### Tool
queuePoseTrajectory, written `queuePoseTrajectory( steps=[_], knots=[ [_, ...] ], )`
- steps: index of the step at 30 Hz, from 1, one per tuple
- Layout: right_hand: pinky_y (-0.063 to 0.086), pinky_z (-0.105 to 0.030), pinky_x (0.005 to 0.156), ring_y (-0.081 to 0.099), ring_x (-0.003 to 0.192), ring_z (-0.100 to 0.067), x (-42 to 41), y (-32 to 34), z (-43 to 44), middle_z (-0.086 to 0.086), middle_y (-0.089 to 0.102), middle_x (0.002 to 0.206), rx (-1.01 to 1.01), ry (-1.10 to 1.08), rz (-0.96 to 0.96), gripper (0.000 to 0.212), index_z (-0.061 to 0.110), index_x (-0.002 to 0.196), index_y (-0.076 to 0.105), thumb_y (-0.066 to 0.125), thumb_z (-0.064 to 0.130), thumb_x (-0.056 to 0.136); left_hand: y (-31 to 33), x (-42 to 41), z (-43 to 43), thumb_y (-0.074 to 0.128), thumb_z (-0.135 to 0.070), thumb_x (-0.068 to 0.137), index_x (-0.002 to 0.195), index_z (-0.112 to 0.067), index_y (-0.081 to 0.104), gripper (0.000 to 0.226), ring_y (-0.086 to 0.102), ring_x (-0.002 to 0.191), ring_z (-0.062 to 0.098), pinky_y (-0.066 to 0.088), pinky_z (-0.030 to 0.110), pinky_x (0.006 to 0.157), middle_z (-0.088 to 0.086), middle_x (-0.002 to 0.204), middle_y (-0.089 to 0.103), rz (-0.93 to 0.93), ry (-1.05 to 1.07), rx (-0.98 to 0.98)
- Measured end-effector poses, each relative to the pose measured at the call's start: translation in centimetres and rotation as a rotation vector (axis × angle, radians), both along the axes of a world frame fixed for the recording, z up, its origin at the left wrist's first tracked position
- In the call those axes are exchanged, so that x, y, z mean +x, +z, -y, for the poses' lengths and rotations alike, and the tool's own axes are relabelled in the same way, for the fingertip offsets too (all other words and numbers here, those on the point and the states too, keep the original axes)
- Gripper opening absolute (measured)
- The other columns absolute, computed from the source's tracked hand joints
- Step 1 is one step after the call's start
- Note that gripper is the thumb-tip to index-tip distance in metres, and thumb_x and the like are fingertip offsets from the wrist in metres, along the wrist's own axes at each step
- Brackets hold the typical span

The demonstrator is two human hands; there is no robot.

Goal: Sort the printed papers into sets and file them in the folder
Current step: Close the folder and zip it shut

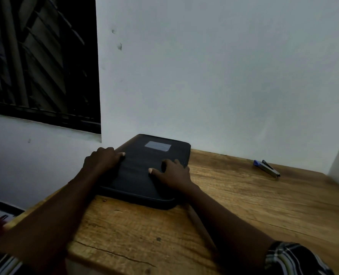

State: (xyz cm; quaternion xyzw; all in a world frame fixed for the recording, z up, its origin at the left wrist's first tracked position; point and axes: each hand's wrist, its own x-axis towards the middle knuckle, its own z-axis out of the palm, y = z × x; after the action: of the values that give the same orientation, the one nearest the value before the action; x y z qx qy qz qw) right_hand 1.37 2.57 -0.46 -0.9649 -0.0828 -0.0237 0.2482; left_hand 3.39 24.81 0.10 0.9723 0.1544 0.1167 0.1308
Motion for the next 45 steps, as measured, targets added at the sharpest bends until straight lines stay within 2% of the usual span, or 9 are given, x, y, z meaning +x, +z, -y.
queuePoseTrajectory(
  steps=[5,15,19,25,31,36,40,42,45],
  knots=[
    [0.038,-0.034,0.104,0.044,0.132,-0.025,-1.3,1.7,6.3,-0.009,0.043,0.148,0.285,-0.009,0.105,0.068,0.014,0.146,0.036,0.056,0.049,0.092,0.5,0.0,0.3,0.027,-0.063,0.096,0.129,-0.02,0.049,0.058,0.053,0.116,0.036,0.04,0.048,0.098,0.015,0.13,0.054,0.007,-0.017,0.045],
    [0.037,-0.037,0.103,0.039,0.128,-0.027,-2.5,0.5,23.2,-0.01,0.042,0.141,0.184,-0.512,0.409,0.05,0.013,0.132,0.05,0.067,0.027,0.086,1.2,2.5,16.8,0.028,-0.063,0.096,0.148,-0.023,0.034,0.066,0.037,0.139,0.032,0.027,0.058,0.111,0.011,0.153,0.037,0.072,-0.43,0.024],
    [0.041,-0.038,0.101,0.041,0.126,-0.028,-1.8,-0.1,27.2,-0.013,0.04,0.14,0.244,-0.668,0.318,0.056,0.01,0.134,0.046,0.069,0.02,0.084,0.6,2.6,23.4,0.028,-0.061,0.098,0.15,-0.025,0.027,0.064,0.032,0.142,0.028,0.018,0.061,0.115,0.008,0.156,0.031,0.025,-0.544,-0.052],
    [0.045,-0.038,0.1,0.048,0.124,-0.029,1.3,-0.3,29.2,-0.016,0.049,0.136,0.297,-0.679,0.285,0.061,0.004,0.137,0.045,0.067,0.02,0.083,-1.3,2.6,26.3,0.021,-0.063,0.098,0.15,-0.029,0.028,0.062,0.032,0.142,0.024,-0.003,0.069,0.113,0.003,0.155,0.034,-0.002,-0.555,0.094],
    [0.046,-0.03,0.085,0.056,0.112,-0.028,3.6,-0.1,29.7,-0.016,0.06,0.122,0.165,-0.698,0.269,0.047,0.001,0.121,0.059,0.067,0.031,0.086,-1.0,2.4,26.1,0.021,-0.063,0.097,0.147,-0.029,0.034,0.062,0.032,0.142,0.023,-0.001,0.07,0.113,0.001,0.154,0.035,0.017,-0.555,0.069],
    [0.039,-0.023,0.065,0.059,0.086,-0.021,5.7,-0.3,28.8,-0.01,0.068,0.104,0.115,-0.685,0.228,0.03,0.008,0.109,0.071,0.063,0.029,0.089,1.0,3.3,25.4,0.028,-0.065,0.096,0.138,-0.024,0.048,0.063,0.043,0.134,0.027,0.017,0.066,0.113,0.004,0.146,0.046,0.001,-0.576,-0.186],
    [0.046,-0.025,0.075,0.063,0.096,-0.025,6.3,-0.5,26.7,-0.009,0.07,0.104,0.084,-0.556,0.264,0.024,0.013,0.108,0.074,0.058,0.016,0.09,2.7,3.7,23.2,0.03,-0.058,0.099,0.12,-0.014,0.06,0.057,0.055,0.113,0.027,0.043,0.041,0.098,0.008,0.121,0.06,0.105,-0.525,-0.41],
    [0.047,-0.028,0.086,0.061,0.103,-0.026,6.5,-0.5,24.9,-0.01,0.068,0.111,0.074,-0.478,0.293,0.029,0.015,0.112,0.072,0.055,0.011,0.09,2.7,3.7,21.9,0.031,-0.054,0.101,0.11,-0.013,0.063,0.052,0.057,0.106,0.027,0.043,0.035,0.086,0.012,0.117,0.063,0.16,-0.471,-0.395],
    [0.046,-0.03,0.091,0.056,0.11,-0.027,7.1,-0.7,22.0,-0.011,0.059,0.118,0.095,-0.391,0.314,0.033,0.017,0.116,0.069,0.052,0.007,0.091,2.3,3.7,20.9,0.034,-0.045,0.104,0.117,-0.011,0.063,0.047,0.054,0.117,0.032,0.04,0.034,0.092,0.017,0.125,0.06,0.163,-0.428,-0.45]
  ],
)
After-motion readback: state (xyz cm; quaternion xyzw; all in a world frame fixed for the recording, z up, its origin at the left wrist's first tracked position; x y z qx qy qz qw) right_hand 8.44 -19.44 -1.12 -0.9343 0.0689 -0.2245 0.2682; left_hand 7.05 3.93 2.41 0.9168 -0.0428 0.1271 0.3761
